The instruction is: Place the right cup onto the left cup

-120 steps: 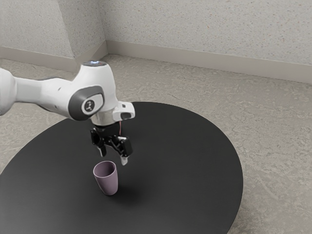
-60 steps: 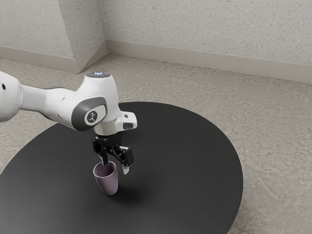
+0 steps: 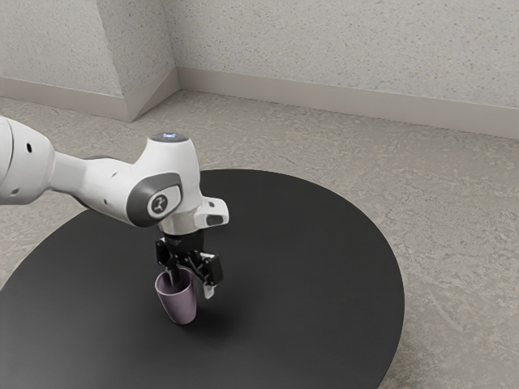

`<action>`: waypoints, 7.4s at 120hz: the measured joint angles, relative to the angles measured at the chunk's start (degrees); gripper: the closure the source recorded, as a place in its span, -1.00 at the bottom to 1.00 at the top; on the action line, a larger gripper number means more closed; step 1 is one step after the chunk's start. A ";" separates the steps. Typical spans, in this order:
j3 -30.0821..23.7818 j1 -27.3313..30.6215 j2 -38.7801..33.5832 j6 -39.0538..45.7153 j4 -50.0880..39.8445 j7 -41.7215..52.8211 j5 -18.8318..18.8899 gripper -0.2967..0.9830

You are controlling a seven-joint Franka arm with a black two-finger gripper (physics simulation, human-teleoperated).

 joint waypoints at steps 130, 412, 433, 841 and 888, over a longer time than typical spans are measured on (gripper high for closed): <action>-0.33 -0.75 1.02 0.45 1.60 0.70 -0.02 0.44; 16.10 1.15 6.00 -25.51 33.22 6.95 5.72 0.69; 15.91 1.60 10.72 -26.72 38.83 7.90 5.67 0.69; 11.59 5.53 39.69 -32.07 76.39 22.20 2.35 0.69; 11.26 5.56 40.29 -31.76 76.13 22.31 2.22 0.31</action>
